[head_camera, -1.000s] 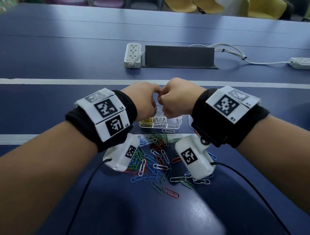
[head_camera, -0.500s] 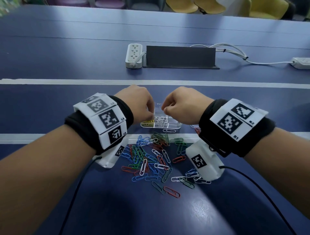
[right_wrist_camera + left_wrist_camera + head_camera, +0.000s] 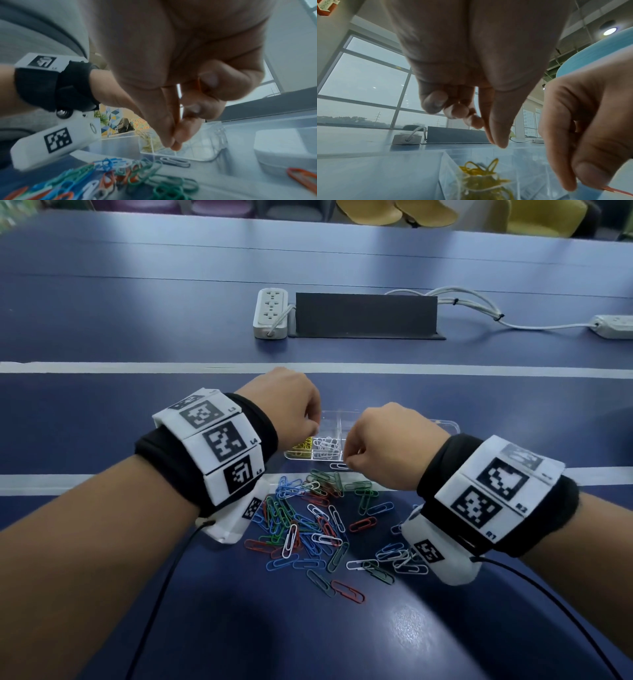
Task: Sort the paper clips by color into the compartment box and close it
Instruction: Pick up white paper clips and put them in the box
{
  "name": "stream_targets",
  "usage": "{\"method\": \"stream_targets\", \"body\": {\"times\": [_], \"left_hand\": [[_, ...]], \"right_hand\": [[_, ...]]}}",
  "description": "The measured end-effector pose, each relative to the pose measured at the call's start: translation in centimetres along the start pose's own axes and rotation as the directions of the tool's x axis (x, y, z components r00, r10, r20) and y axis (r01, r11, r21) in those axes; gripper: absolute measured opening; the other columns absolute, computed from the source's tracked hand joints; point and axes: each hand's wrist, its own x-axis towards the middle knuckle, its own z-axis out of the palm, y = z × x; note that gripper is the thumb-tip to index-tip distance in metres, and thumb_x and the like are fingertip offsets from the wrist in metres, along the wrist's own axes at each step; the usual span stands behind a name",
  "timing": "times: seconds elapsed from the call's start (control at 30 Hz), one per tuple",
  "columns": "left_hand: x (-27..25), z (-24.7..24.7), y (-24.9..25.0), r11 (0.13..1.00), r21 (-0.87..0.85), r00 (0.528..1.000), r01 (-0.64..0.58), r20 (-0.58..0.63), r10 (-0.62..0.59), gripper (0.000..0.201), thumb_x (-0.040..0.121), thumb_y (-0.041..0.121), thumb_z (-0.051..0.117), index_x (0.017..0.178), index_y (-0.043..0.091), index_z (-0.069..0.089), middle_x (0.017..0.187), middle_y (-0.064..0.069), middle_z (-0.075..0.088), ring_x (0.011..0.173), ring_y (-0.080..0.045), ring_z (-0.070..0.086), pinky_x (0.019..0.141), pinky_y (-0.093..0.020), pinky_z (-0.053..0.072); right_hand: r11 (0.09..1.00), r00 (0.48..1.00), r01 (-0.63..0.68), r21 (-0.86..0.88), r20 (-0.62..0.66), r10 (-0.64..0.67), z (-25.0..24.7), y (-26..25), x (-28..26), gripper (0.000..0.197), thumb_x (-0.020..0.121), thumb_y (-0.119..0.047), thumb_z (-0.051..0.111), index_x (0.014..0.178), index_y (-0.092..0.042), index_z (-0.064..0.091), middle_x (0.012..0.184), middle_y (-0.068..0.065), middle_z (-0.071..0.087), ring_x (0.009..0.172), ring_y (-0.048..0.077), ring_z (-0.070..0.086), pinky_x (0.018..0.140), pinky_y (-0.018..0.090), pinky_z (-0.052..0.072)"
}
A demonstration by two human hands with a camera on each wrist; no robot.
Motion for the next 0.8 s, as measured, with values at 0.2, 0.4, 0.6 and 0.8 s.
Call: {"method": "stream_targets", "body": {"times": [0.2, 0.4, 0.6, 0.8], "left_hand": [[0.3, 0.3, -0.2, 0.992, 0.1, 0.991, 0.07, 0.108, -0.081, 0.009, 0.079, 0.024, 0.066, 0.083, 0.025, 0.074, 0.061, 0.012, 0.044, 0.079, -0.021, 0.053, 0.073, -0.033, 0.049], [-0.1, 0.2, -0.2, 0.989, 0.1, 0.987, 0.112, 0.104, -0.123, 0.004, 0.079, 0.028, 0.066, 0.078, 0.025, 0.069, 0.075, 0.004, 0.054, 0.086, -0.025, 0.059, 0.078, -0.038, 0.053], [-0.2, 0.2, -0.2, 0.975, 0.155, 0.982, 0.16, 0.071, -0.173, 0.014, 0.078, 0.026, 0.065, 0.081, 0.013, 0.07, 0.088, -0.006, 0.065, 0.084, -0.029, 0.062, 0.077, -0.042, 0.056], [-0.8, -0.1, -0.3, 0.971, 0.173, 0.985, 0.163, 0.027, -0.17, 0.011, 0.078, 0.026, 0.064, 0.073, 0.016, 0.064, 0.087, -0.004, 0.061, 0.084, -0.028, 0.061, 0.068, -0.034, 0.049]], "right_hand": [[0.98, 0.999, 0.044, -0.193, -0.017, -0.048, 0.7, 0.0, -0.2, 0.021, 0.082, -0.012, 0.053, 0.092, -0.017, 0.071, 0.073, 0.007, 0.059, 0.062, 0.028, 0.052, 0.06, 0.027, 0.04], [0.962, 0.994, 0.075, -0.262, -0.053, -0.092, 1.0, -0.2, -0.3, 0.013, 0.083, -0.011, 0.054, 0.087, -0.013, 0.066, 0.059, 0.0, 0.039, 0.051, 0.023, 0.042, 0.059, 0.03, 0.037], [0.956, 0.992, 0.101, -0.277, -0.04, -0.117, 1.1, -0.2, -0.3, 0.009, 0.082, -0.011, 0.054, 0.076, -0.011, 0.062, 0.057, 0.001, 0.038, 0.062, 0.029, 0.049, 0.058, 0.03, 0.036], [0.959, 0.993, 0.088, -0.271, -0.048, -0.105, 1.3, -0.1, -0.3, 0.038, 0.082, -0.015, 0.054, 0.052, -0.013, 0.032, 0.055, 0.003, 0.037, 0.06, 0.029, 0.048, 0.055, 0.029, 0.034]]}}
